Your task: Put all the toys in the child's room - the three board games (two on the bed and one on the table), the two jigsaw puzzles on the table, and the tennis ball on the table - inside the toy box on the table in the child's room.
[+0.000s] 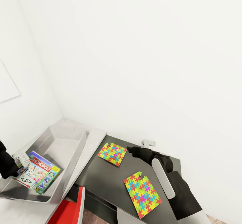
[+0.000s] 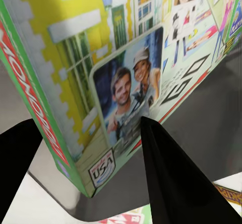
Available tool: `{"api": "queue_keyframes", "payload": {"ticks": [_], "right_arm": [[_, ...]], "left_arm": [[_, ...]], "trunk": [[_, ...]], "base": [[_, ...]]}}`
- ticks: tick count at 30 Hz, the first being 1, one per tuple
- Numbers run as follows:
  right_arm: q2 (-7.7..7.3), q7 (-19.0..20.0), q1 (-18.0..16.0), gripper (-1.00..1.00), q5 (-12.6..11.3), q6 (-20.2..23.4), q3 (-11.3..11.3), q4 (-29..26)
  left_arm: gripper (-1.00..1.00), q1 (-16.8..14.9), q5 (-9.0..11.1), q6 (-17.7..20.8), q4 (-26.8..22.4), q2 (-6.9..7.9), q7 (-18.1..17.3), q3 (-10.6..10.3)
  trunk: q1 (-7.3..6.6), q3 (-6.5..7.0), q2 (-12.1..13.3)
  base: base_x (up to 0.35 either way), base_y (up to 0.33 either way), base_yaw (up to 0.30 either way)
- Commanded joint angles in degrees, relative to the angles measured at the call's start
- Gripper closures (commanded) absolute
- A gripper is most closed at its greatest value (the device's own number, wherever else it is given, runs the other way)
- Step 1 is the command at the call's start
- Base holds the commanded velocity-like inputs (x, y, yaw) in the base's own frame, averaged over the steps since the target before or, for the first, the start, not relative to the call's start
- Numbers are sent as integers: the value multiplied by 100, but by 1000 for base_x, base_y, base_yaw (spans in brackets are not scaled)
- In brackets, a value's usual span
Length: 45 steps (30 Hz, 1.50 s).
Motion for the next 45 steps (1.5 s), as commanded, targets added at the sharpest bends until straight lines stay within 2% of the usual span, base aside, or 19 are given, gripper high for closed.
{"api": "queue_keyframes", "payload": {"ticks": [1, 4, 7, 10, 12, 24, 30, 45], "right_arm": [[-1, -57, -5, -100, -61, 16, 4, -7], [1, -57, -5, -100, -56, 16, 4, 3], [0, -57, -5, -100, -54, 16, 4, 15], [1, -57, -5, -100, -53, 16, 4, 23], [2, -57, -5, -100, -53, 16, 4, 26], [-1, -56, -5, -100, -56, 16, 4, 20], [2, -57, -5, -100, -55, 16, 4, 17], [2, -57, -5, -100, -53, 16, 4, 12]], "left_arm": [[100, -7, 18, 50, -12, 7, -44, -2], [100, -7, 306, 44, -47, 26, -44, 46], [100, -7, 754, 42, -63, 91, -44, 78], [100, -7, 963, 45, -67, 136, -44, 90], [100, -7, 1014, 47, -59, 155, -44, 88], [100, 35, 1057, 59, 13, 178, -44, 85], [100, 117, 1055, 77, 288, 135, -44, 63], [100, 219, 1057, 68, 428, 114, -44, 60]], "trunk": [[3, -11, -10], [3, -11, -10], [3, -11, -10], [3, -11, -10], [3, -11, -10], [3, -11, -10], [3, -11, -10], [3, -11, -10]], "base": [[0, 0, 0], [0, 0, 0], [0, 0, 0], [0, 0, 0], [0, 0, 0], [0, 0, 0], [0, 0, 0], [0, 0, 0]]}}
